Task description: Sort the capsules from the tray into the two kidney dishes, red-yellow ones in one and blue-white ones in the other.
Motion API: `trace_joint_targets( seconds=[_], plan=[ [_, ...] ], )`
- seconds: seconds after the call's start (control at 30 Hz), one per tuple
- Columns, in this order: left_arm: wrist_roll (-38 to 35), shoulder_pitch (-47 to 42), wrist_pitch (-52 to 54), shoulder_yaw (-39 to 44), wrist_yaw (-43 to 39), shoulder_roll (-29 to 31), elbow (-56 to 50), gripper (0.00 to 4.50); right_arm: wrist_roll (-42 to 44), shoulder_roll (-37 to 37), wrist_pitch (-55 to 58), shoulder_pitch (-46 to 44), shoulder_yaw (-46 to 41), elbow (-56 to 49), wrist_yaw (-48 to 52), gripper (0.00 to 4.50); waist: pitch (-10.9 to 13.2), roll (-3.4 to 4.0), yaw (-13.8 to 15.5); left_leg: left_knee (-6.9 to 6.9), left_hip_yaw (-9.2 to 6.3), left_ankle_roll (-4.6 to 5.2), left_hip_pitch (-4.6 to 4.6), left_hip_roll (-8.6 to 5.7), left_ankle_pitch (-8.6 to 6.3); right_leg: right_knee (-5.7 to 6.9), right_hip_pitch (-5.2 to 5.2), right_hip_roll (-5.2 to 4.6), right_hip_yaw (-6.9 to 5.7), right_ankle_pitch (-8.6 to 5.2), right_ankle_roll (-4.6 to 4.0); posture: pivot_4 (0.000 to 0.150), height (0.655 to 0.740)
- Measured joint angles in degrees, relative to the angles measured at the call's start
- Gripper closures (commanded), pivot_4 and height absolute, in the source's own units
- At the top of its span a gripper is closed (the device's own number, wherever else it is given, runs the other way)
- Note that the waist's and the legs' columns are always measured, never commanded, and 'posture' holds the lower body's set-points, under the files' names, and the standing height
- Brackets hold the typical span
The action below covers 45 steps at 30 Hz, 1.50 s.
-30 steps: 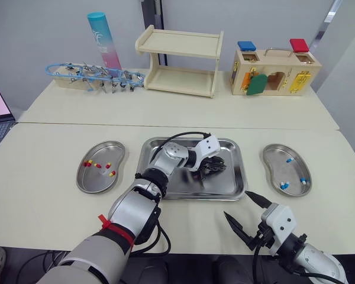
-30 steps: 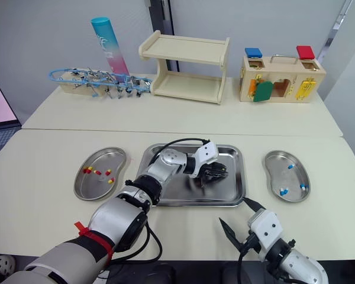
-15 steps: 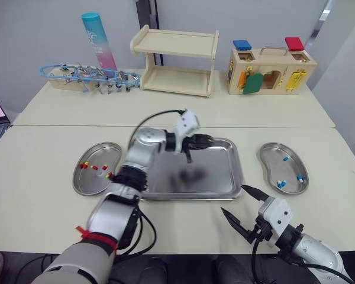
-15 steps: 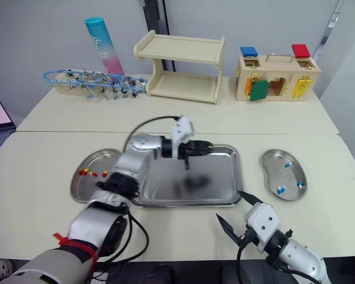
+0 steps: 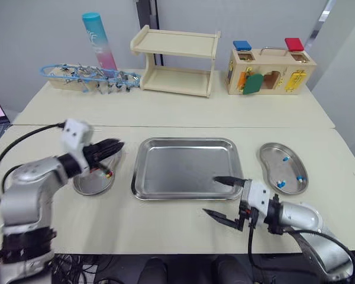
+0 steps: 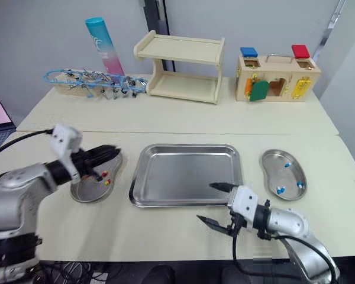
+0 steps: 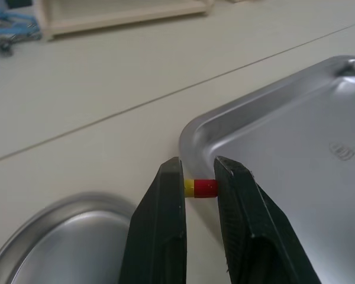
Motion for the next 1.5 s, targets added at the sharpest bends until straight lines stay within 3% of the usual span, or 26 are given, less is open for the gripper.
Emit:
trace_joint_targets(
  seconds=[0.17,0.4,0.77,1.17,1.5],
  plan=[
    [-1.6,6.0,0.6,5.0,5.7,-0.9,-3.4,4.10,1.3,1.2,1.3,-3.8,2.4,1.6,2.5,0.00,0.0,-0.06,1.3,0.02,0.04,-0.01,-0.06,0.00,0.00,-0.06,0.03,-0.05,-0.04,0.00,0.00,0.150,0.7400],
    [-3.7,7.2,0.9,5.3,11.6,-4.1,-5.0,4.10,1.3,1.4,1.2,-3.9,3.2,2.9,3.1,0.00,0.0,-0.07,1.0,0.01,0.03,-0.01,-0.03,0.00,0.00,-0.02,0.00,-0.03,-0.03,0.00,0.00,0.150,0.7400],
    [-5.2,7.0,0.5,4.2,14.5,-3.9,-4.7,0.42,1.2,1.2,1.3,-2.6,3.2,3.0,2.8,0.00,0.0,-0.07,0.9,0.00,0.03,-0.01,-0.03,0.00,0.00,-0.02,-0.01,-0.03,-0.02,0.00,0.00,0.150,0.7400],
    [-6.9,9.0,0.6,4.1,16.4,-3.8,-6.7,0.42,1.0,1.1,1.2,-1.8,3.2,3.0,2.7,0.00,0.0,-0.07,0.9,-0.01,0.04,-0.01,-0.03,0.00,0.00,-0.03,-0.02,-0.03,-0.01,0.00,0.00,0.150,0.7400],
    [-2.8,12.7,-1.7,-3.1,15.6,0.9,-6.7,0.42,0.9,1.0,1.2,-1.5,3.2,3.0,2.6,0.00,0.0,-0.06,0.9,-0.04,0.05,-0.01,-0.04,0.00,0.00,-0.05,-0.03,-0.03,0.01,0.00,0.00,0.150,0.7400]
  ],
)
